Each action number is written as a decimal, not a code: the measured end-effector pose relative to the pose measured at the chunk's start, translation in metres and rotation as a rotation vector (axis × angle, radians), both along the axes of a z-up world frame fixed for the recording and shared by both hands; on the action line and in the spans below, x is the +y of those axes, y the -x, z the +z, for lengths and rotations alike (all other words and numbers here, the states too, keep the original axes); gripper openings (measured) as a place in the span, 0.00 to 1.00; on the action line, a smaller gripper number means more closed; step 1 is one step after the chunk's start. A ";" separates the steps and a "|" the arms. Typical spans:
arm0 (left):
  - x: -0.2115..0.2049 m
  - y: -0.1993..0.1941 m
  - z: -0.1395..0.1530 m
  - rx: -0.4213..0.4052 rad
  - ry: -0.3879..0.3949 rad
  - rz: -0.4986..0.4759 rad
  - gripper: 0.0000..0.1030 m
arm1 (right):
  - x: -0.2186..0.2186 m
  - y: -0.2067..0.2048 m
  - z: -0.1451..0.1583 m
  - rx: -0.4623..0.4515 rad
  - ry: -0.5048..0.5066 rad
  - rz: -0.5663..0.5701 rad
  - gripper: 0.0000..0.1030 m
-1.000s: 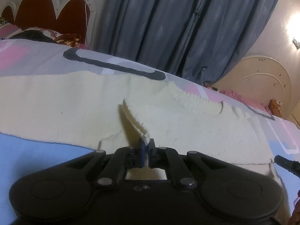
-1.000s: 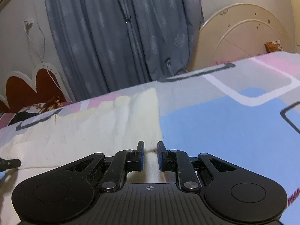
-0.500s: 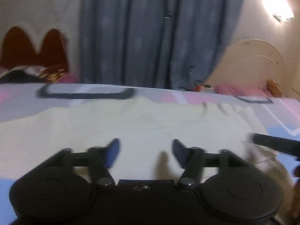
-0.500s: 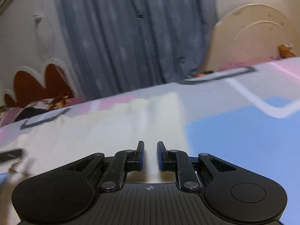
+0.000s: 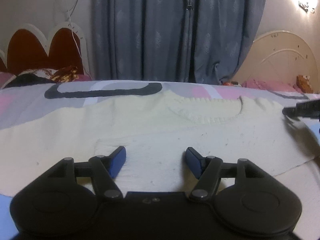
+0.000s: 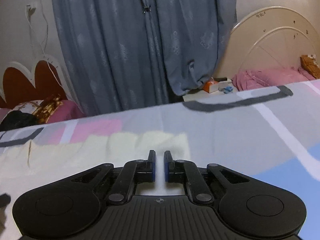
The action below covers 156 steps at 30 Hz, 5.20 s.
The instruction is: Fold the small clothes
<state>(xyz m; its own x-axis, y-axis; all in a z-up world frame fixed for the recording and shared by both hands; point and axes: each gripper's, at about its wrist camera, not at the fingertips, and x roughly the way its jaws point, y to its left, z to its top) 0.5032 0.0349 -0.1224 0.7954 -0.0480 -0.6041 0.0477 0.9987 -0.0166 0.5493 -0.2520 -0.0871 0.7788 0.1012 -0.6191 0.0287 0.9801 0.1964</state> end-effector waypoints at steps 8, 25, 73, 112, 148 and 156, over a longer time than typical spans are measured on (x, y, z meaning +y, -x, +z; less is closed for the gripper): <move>-0.040 0.016 0.012 -0.018 -0.008 -0.075 0.70 | 0.016 0.047 0.011 -0.003 0.051 0.108 0.06; -0.036 0.045 -0.001 0.005 0.007 -0.030 0.71 | 0.022 0.124 0.003 0.046 0.075 0.051 0.06; 0.132 0.055 0.063 -0.141 0.341 0.058 0.02 | 0.081 0.132 0.036 -0.007 -0.040 -0.020 0.07; 0.078 0.071 0.000 -0.005 0.073 0.134 0.66 | 0.118 0.104 0.072 -0.171 -0.064 0.209 0.03; 0.079 0.065 0.000 0.021 0.027 0.046 0.63 | 0.028 0.109 0.024 0.017 -0.004 0.025 0.03; 0.039 0.050 0.029 -0.095 0.029 -0.036 0.72 | 0.045 0.122 0.042 -0.056 -0.014 0.057 0.43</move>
